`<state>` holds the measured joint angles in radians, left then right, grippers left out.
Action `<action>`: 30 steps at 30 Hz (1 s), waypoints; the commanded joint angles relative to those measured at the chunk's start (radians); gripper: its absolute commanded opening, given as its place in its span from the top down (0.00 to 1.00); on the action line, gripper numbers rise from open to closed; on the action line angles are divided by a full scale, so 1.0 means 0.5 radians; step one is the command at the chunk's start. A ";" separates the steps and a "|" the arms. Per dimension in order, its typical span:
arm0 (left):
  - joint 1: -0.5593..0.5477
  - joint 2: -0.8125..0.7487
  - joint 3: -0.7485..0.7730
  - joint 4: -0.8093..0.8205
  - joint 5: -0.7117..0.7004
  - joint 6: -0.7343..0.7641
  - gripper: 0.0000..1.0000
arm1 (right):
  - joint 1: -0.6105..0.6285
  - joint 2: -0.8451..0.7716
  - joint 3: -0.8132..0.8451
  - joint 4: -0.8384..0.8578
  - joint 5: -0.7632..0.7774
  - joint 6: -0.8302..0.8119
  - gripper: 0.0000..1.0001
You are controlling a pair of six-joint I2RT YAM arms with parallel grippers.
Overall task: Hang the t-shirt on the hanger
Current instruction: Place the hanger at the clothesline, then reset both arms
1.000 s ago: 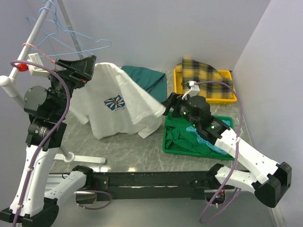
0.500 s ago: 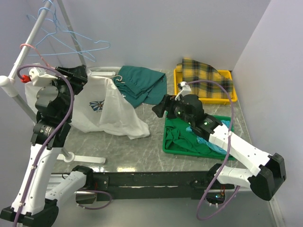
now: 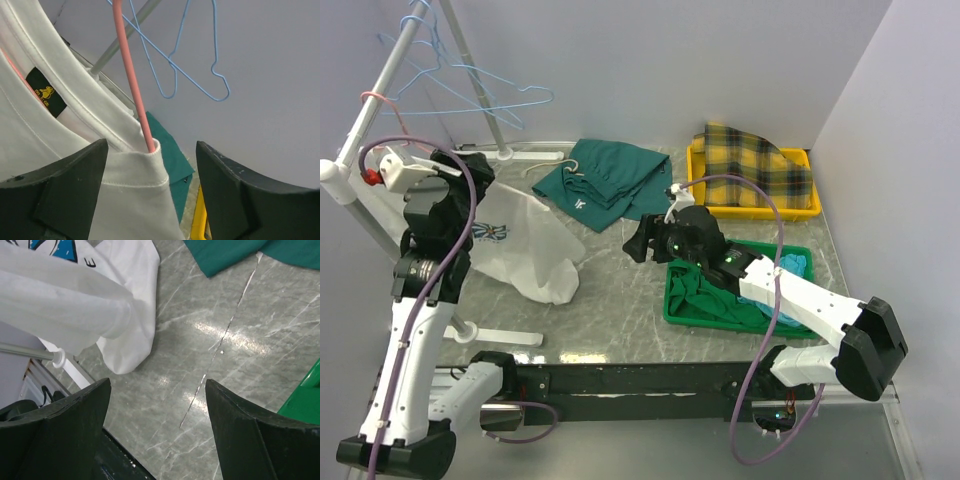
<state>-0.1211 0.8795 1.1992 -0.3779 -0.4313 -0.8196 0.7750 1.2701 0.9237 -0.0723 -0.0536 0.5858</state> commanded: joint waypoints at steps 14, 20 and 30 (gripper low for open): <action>0.009 -0.418 0.228 -0.232 0.073 0.317 0.07 | 0.012 -0.055 0.128 -0.003 0.079 -0.067 0.16; 0.006 -0.342 0.372 -0.220 0.451 0.427 0.06 | 0.012 -0.077 0.137 -0.030 0.104 -0.073 0.16; 0.009 -0.195 0.424 -0.079 1.184 0.473 0.05 | 0.012 -0.242 0.104 -0.070 0.300 -0.058 0.16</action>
<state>-0.1211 0.7395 1.3708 -0.4797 -0.0380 -0.6147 0.7750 1.2201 0.9371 -0.1127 0.0242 0.5610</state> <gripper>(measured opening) 0.959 0.838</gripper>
